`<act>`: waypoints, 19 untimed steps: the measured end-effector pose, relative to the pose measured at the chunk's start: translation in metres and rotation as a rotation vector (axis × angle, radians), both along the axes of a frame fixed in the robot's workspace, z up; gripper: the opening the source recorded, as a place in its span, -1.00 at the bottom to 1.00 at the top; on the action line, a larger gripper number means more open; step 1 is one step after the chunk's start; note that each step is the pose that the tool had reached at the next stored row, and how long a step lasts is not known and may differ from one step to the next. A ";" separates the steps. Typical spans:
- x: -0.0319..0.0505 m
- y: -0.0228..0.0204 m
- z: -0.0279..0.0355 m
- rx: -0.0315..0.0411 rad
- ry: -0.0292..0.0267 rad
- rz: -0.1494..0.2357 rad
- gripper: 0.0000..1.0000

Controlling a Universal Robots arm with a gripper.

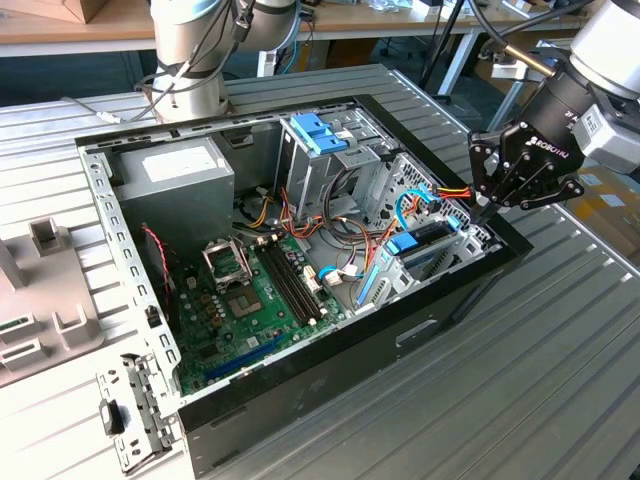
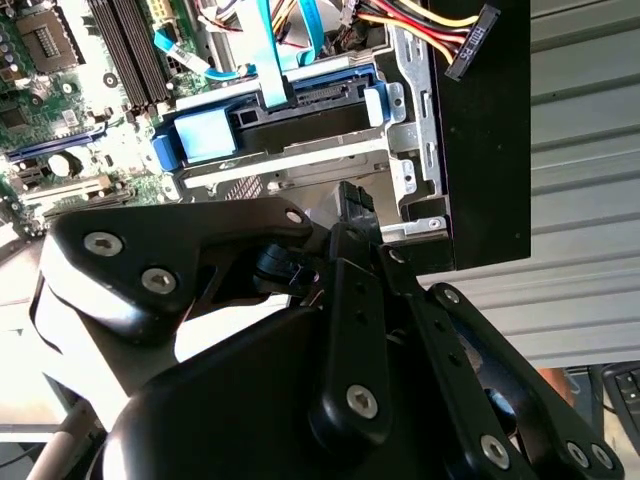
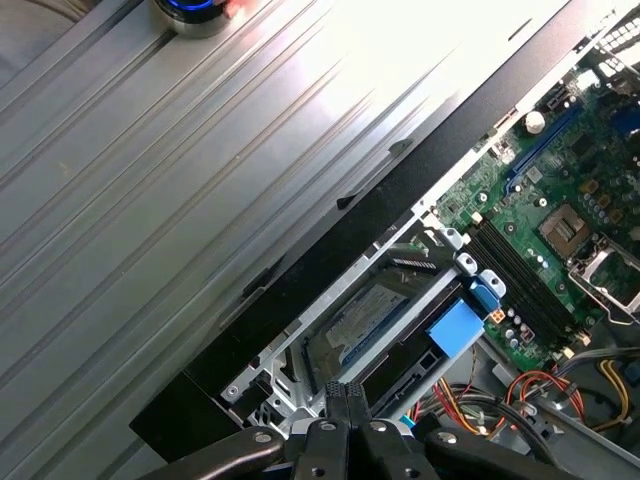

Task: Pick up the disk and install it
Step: 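Insert the first disk wire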

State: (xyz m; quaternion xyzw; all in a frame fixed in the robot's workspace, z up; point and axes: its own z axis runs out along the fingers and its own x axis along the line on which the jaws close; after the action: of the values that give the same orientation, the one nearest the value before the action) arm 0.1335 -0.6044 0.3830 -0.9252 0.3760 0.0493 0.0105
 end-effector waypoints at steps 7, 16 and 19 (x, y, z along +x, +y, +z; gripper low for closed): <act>0.0000 0.0000 0.0000 0.0000 0.0000 0.001 -0.41; 0.0006 0.0001 0.0001 -0.0001 0.0001 0.002 -0.15; 0.0022 0.0001 0.0000 -0.0001 0.0000 0.002 -0.15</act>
State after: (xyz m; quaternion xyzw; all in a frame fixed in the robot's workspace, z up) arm 0.1357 -0.6044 0.3830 -0.9257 0.3749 0.0493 0.0104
